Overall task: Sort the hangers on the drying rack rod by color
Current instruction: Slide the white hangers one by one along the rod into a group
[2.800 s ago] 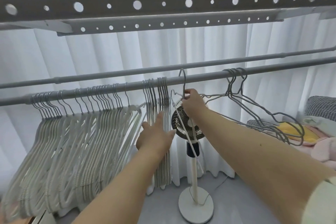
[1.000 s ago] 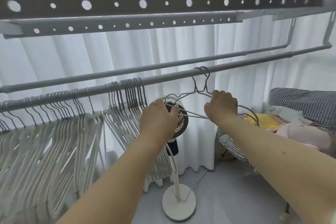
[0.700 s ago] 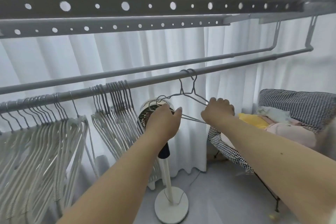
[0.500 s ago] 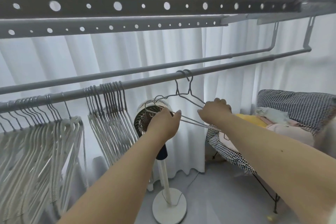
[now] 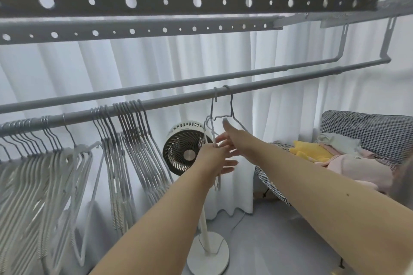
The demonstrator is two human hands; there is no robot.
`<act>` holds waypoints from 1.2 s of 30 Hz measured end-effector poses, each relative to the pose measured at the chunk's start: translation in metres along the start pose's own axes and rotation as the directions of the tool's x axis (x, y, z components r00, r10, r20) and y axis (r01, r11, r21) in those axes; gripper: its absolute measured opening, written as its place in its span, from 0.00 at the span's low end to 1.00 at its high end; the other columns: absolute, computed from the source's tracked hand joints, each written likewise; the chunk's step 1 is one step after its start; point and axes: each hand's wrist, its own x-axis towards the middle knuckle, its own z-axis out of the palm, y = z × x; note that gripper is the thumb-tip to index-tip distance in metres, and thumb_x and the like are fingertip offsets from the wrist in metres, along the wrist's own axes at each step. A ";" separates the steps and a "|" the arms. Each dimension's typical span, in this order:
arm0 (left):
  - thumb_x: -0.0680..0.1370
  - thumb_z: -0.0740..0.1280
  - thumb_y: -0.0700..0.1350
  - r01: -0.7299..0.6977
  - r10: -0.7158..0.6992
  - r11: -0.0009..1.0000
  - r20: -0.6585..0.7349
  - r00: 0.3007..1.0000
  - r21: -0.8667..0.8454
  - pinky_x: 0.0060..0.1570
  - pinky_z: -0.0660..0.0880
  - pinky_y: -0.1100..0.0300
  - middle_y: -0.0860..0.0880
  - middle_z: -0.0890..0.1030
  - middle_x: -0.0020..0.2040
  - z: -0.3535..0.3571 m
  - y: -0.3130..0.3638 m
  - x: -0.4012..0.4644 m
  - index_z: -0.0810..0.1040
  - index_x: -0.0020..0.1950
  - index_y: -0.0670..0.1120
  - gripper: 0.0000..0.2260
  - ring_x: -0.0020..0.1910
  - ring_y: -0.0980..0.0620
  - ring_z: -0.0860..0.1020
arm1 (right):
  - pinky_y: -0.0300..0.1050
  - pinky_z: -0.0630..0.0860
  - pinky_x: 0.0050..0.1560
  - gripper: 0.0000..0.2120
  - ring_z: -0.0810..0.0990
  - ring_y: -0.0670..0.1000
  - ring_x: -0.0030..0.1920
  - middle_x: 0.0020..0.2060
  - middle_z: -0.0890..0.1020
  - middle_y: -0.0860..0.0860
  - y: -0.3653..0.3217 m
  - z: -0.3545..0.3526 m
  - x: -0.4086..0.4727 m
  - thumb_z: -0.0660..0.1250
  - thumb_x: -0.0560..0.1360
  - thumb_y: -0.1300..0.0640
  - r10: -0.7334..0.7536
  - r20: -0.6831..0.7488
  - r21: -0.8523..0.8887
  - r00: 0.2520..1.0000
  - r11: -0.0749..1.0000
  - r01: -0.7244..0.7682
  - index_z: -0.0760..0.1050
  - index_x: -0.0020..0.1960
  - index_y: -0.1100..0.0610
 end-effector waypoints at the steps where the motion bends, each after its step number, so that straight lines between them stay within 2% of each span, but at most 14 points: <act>1: 0.81 0.62 0.37 0.004 -0.006 0.996 -0.028 1.000 -0.090 0.34 0.80 0.59 0.44 0.78 0.39 0.002 0.003 -0.002 0.77 0.54 0.36 0.07 0.26 0.55 0.77 | 0.49 0.74 0.56 0.37 0.79 0.54 0.48 0.47 0.82 0.59 0.001 0.000 0.001 0.45 0.77 0.31 0.016 -0.009 0.057 1.000 0.998 -0.016 0.79 0.51 0.60; 3: 0.80 0.58 0.31 0.013 -0.028 0.983 -0.077 0.997 -0.185 0.30 0.78 0.61 0.45 0.72 0.33 0.000 0.012 -0.003 0.75 0.47 0.37 0.07 0.21 0.57 0.71 | 0.51 0.72 0.58 0.39 0.78 0.55 0.49 0.47 0.82 0.59 0.003 -0.002 0.007 0.44 0.76 0.30 0.044 -0.041 0.103 0.998 0.994 -0.040 0.79 0.50 0.60; 6: 0.80 0.60 0.33 0.002 -0.048 0.963 -0.167 0.985 -0.268 0.31 0.76 0.60 0.44 0.72 0.32 -0.011 0.037 0.000 0.73 0.39 0.37 0.10 0.19 0.55 0.71 | 0.52 0.69 0.61 0.39 0.76 0.54 0.53 0.49 0.81 0.57 0.011 -0.004 0.009 0.44 0.76 0.29 0.054 -0.112 0.050 0.992 0.998 -0.049 0.79 0.51 0.59; 10: 0.76 0.63 0.35 -0.051 -0.001 0.969 -0.209 0.978 -0.241 0.35 0.78 0.58 0.44 0.77 0.33 -0.034 0.054 0.000 0.75 0.41 0.37 0.04 0.21 0.54 0.73 | 0.52 0.68 0.65 0.37 0.76 0.54 0.56 0.53 0.80 0.58 0.018 -0.004 0.009 0.42 0.78 0.32 0.047 -0.159 0.001 0.986 0.999 -0.048 0.78 0.52 0.59; 15: 0.75 0.65 0.43 0.108 -0.125 0.962 -0.054 0.991 -0.251 0.26 0.75 0.63 0.48 0.75 0.28 -0.051 0.042 -0.014 0.73 0.45 0.38 0.07 0.21 0.55 0.70 | 0.55 0.69 0.66 0.32 0.76 0.54 0.52 0.44 0.79 0.54 0.020 0.007 0.014 0.46 0.80 0.36 0.017 -0.225 0.018 0.974 1.000 -0.013 0.76 0.52 0.60; 19: 0.74 0.65 0.48 0.208 -0.203 0.942 0.047 0.978 -0.264 0.21 0.71 0.67 0.45 0.75 0.29 -0.068 0.048 -0.043 0.75 0.48 0.34 0.15 0.19 0.56 0.70 | 0.50 0.70 0.59 0.31 0.76 0.57 0.54 0.52 0.80 0.57 0.014 0.020 0.014 0.47 0.80 0.38 -0.018 -0.270 -0.164 0.963 0.986 -0.027 0.75 0.57 0.63; 21: 0.74 0.63 0.47 0.250 -0.219 0.937 0.149 0.964 -0.245 0.18 0.67 0.70 0.45 0.73 0.30 -0.077 0.056 -0.061 0.76 0.49 0.33 0.17 0.17 0.57 0.68 | 0.48 0.68 0.54 0.28 0.76 0.56 0.52 0.50 0.79 0.56 0.010 0.027 0.012 0.50 0.80 0.39 -0.010 -0.265 -0.185 0.964 0.982 -0.041 0.75 0.54 0.62; 24: 0.70 0.65 0.47 0.289 -0.217 0.933 0.305 0.927 -0.215 0.15 0.63 0.69 0.45 0.71 0.31 -0.087 0.066 -0.080 0.75 0.55 0.31 0.21 0.15 0.59 0.64 | 0.48 0.69 0.52 0.25 0.76 0.53 0.41 0.38 0.79 0.55 0.004 0.040 0.009 0.53 0.80 0.41 -0.013 -0.215 -0.061 0.976 0.998 0.000 0.75 0.41 0.61; 29: 0.72 0.63 0.52 0.227 -0.148 0.954 0.349 0.925 -0.197 0.18 0.65 0.67 0.46 0.72 0.30 -0.106 0.067 -0.091 0.78 0.55 0.31 0.26 0.18 0.57 0.66 | 0.53 0.76 0.45 0.16 0.72 0.51 0.26 0.24 0.74 0.54 0.004 0.052 0.001 0.59 0.80 0.52 0.009 -0.226 0.181 0.974 0.983 0.032 0.72 0.38 0.60; 31: 0.79 0.57 0.56 0.182 -0.097 0.941 0.290 0.952 -0.286 0.20 0.68 0.66 0.45 0.73 0.29 -0.110 0.063 -0.090 0.79 0.53 0.30 0.28 0.20 0.56 0.68 | 0.47 0.72 0.35 0.17 0.67 0.50 0.24 0.24 0.71 0.53 0.002 0.056 -0.005 0.56 0.82 0.53 0.016 -0.260 0.191 0.965 0.981 0.035 0.70 0.37 0.59; 33: 0.83 0.51 0.58 0.033 -0.017 0.949 0.054 0.998 -0.314 0.25 0.73 0.61 0.44 0.76 0.32 -0.114 0.055 -0.085 0.81 0.50 0.33 0.31 0.27 0.52 0.73 | 0.44 0.68 0.32 0.18 0.66 0.50 0.24 0.25 0.70 0.52 0.000 0.056 -0.005 0.53 0.82 0.53 0.056 -0.328 0.240 0.943 0.971 0.026 0.68 0.36 0.58; 34: 0.84 0.51 0.57 -0.078 0.058 0.986 -0.135 0.989 -0.145 0.32 0.76 0.57 0.43 0.78 0.37 -0.114 0.051 -0.083 0.81 0.51 0.35 0.29 0.34 0.49 0.76 | 0.45 0.68 0.34 0.18 0.66 0.50 0.25 0.27 0.71 0.52 0.000 0.055 -0.005 0.53 0.82 0.53 0.074 -0.376 0.246 0.924 0.969 0.022 0.68 0.36 0.57; 35: 0.84 0.52 0.56 -0.134 0.191 0.972 -0.312 0.931 0.194 0.40 0.78 0.52 0.42 0.80 0.44 -0.116 0.046 -0.080 0.81 0.55 0.38 0.25 0.43 0.46 0.78 | 0.47 0.70 0.38 0.16 0.67 0.50 0.28 0.31 0.72 0.53 0.000 0.055 -0.004 0.53 0.82 0.54 0.102 -0.423 0.248 0.901 0.969 0.007 0.68 0.37 0.57; 36: 0.83 0.55 0.55 -0.104 0.353 0.836 -0.383 0.854 0.539 0.51 0.76 0.47 0.42 0.79 0.53 -0.119 0.038 -0.076 0.79 0.60 0.41 0.21 0.54 0.43 0.76 | 0.48 0.71 0.43 0.14 0.68 0.51 0.31 0.36 0.73 0.55 0.000 0.053 -0.004 0.53 0.81 0.55 0.135 -0.465 0.252 0.875 0.968 -0.015 0.69 0.40 0.58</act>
